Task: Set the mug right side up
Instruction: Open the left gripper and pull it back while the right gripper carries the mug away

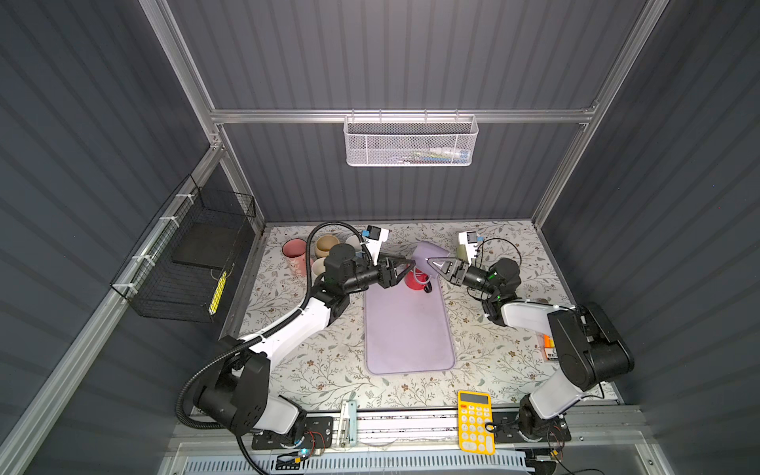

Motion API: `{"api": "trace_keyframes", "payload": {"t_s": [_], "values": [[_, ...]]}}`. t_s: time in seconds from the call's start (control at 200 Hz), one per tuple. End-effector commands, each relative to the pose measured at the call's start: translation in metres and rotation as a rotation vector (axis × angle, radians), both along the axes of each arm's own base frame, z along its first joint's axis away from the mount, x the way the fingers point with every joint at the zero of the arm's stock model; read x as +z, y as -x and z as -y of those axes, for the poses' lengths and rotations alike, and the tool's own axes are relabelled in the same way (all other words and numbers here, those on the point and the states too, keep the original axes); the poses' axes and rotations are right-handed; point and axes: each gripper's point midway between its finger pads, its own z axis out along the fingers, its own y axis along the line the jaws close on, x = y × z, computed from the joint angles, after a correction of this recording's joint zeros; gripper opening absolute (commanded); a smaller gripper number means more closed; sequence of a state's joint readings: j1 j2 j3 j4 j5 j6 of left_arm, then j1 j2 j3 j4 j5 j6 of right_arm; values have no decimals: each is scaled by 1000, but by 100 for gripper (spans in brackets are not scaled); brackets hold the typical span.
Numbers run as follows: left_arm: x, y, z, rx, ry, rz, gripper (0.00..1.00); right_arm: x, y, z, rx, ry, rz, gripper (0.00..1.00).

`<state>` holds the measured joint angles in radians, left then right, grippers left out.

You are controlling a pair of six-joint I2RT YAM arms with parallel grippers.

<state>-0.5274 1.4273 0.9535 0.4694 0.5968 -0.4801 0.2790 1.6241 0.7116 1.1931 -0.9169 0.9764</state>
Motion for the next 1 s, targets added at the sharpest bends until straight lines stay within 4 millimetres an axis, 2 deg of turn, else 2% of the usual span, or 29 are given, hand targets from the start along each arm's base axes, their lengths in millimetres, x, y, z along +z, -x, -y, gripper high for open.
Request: {"api": "trace_keyframes", "payload": {"t_s": [0.0, 0.2, 0.545, 0.84, 0.996], "values": [[-4, -2, -15, 43, -50, 23, 56, 22, 5, 8, -17, 28, 97, 0], [-7, -8, -32, 95, -93, 28, 56, 12, 7, 21, -38, 129, 41, 0], [-14, -17, -51, 172, -178, 40, 56, -16, 27, 49, -70, 410, -72, 0], [-34, -25, -69, 272, -285, 41, 56, -45, 35, 94, -179, 710, -225, 0], [-44, -24, -73, 287, -315, 39, 56, -59, 30, 126, -267, 873, -302, 0]]}}
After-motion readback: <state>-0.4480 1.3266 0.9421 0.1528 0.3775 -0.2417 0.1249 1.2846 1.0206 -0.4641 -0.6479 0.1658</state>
